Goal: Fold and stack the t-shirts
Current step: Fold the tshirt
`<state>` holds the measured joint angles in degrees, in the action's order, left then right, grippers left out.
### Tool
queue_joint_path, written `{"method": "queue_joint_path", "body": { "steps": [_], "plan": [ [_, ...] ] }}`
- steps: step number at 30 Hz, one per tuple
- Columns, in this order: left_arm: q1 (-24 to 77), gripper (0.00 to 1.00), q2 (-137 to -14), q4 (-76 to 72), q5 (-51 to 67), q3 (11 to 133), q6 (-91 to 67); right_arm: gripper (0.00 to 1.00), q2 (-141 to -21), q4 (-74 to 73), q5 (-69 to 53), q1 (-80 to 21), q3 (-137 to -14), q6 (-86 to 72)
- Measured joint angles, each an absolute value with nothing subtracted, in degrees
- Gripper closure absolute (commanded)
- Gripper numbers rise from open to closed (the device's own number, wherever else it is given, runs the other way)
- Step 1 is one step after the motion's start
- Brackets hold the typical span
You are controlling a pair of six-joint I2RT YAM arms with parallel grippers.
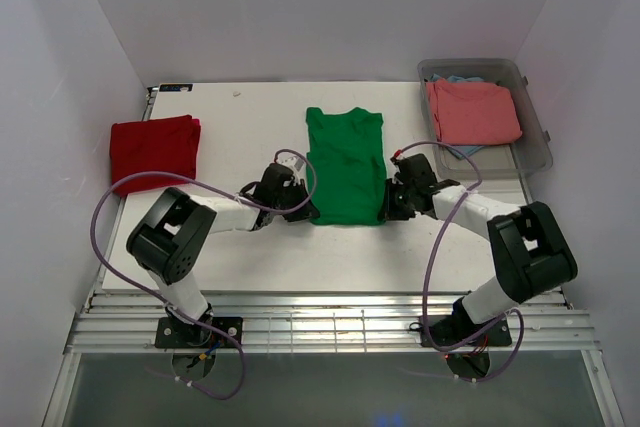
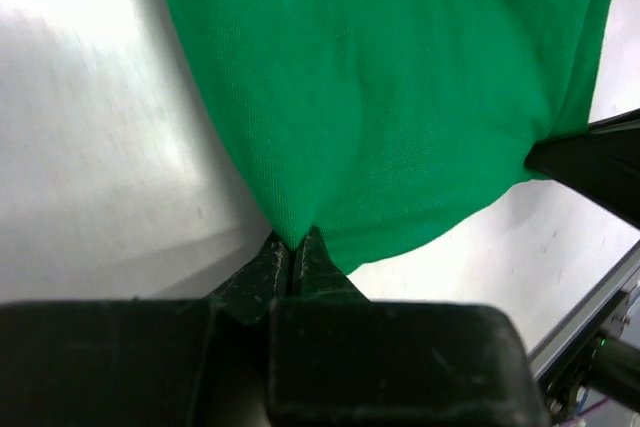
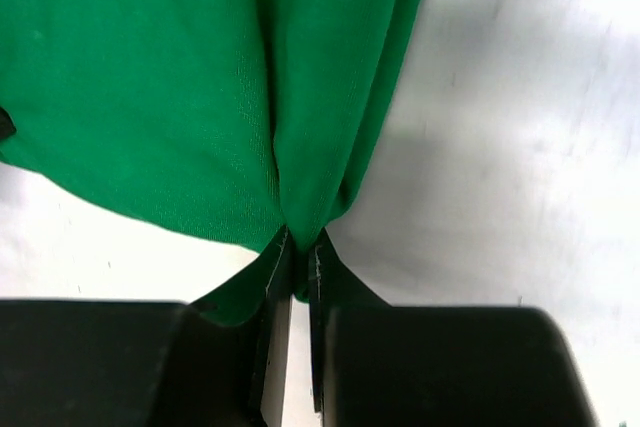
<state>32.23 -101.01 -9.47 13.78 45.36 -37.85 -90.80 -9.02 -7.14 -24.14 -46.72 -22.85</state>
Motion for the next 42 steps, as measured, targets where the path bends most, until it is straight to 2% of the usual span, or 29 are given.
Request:
{"method": "queue_joint_path", "body": {
  "steps": [12, 19, 25, 31, 42],
  "plan": [
    [45.9, 1.00, -84.8, -0.2, 8.4, 33.1, -43.9, 0.92, -61.2, -17.8, -6.6, -31.6, -28.8, -26.9],
    [52.3, 1.00, -73.8, 16.4, 5.1, 32.2, -49.5, 0.92, -50.2, -27.0, -6.0, -39.7, -29.5, -32.5],
    [52.7, 1.00, -68.9, 30.3, -1.4, 45.3, -50.5, 0.92, -54.6, -34.3, 0.1, -41.8, -46.6, -32.4],
    [52.5, 1.00, -69.0, 35.3, -9.5, 58.5, -49.8, 0.92, -63.2, -33.7, 6.3, -41.8, -59.3, -29.6],
    [44.4, 1.00, -77.2, 31.7, -13.3, 57.7, -46.0, 0.92, -79.0, -32.3, 13.2, -41.7, -66.5, -25.4]
  ]
}}
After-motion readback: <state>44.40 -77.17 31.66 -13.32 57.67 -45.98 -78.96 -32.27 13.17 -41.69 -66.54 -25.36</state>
